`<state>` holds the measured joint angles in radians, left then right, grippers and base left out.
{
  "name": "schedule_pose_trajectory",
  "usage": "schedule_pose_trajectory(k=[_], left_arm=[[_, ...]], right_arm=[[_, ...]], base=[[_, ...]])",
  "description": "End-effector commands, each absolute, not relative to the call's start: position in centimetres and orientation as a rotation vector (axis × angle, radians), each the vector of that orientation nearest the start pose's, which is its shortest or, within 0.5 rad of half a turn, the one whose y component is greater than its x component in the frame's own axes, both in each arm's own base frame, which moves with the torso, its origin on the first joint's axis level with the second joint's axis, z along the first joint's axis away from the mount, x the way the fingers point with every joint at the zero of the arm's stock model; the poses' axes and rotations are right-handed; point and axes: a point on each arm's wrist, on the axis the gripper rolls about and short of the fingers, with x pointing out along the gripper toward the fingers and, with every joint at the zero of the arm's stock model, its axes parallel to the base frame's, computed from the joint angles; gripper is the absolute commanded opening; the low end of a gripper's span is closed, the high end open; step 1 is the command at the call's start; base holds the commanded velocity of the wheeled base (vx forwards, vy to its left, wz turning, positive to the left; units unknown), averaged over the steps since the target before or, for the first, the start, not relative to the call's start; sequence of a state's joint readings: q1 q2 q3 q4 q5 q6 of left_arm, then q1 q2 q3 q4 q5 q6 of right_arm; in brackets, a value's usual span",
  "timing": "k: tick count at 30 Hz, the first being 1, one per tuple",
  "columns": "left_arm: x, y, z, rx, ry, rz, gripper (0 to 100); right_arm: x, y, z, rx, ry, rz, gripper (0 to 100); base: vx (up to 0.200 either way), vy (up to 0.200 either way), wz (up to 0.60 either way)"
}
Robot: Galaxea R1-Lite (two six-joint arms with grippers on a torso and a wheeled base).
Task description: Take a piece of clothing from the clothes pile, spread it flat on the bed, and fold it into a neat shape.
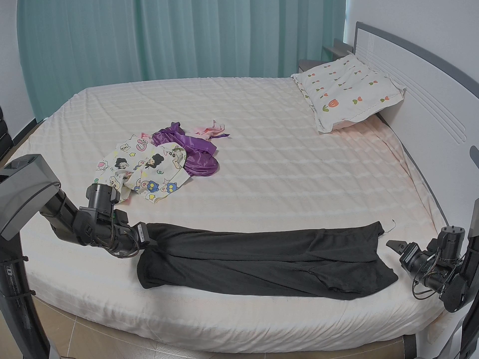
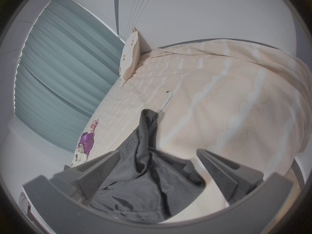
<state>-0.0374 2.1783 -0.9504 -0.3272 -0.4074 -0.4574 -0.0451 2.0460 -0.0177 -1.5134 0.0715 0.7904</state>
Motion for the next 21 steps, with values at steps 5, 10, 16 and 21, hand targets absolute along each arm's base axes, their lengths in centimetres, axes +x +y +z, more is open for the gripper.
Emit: schedule_pose_trajectory(k=[5,10,16,21], left_arm=[[35.0,2.2,5.9,-0.653,0.898,-0.144,0],[33.5,6.6,8.2,-0.718,0.845,-0.094,0],[31.5,10.7,9.5,-0.693,0.812,-0.018,0],[29.9,14.2,11.2,-0.738,0.756,0.054,0]], right_arm=[[21.2,-0.8,2.6,0.819,0.507,-0.190,100],[21.3,-0.8,2.6,0.829,0.506,-0.189,100],[21.3,-0.9,2.6,0.838,0.513,-0.173,100],[21.3,-0.9,2.6,0.839,0.514,-0.170,100]], base=[[0.000,0.000,0.00],[0.000,0.000,0.00],[0.000,0.000,0.00],[0.000,0.000,0.00]])
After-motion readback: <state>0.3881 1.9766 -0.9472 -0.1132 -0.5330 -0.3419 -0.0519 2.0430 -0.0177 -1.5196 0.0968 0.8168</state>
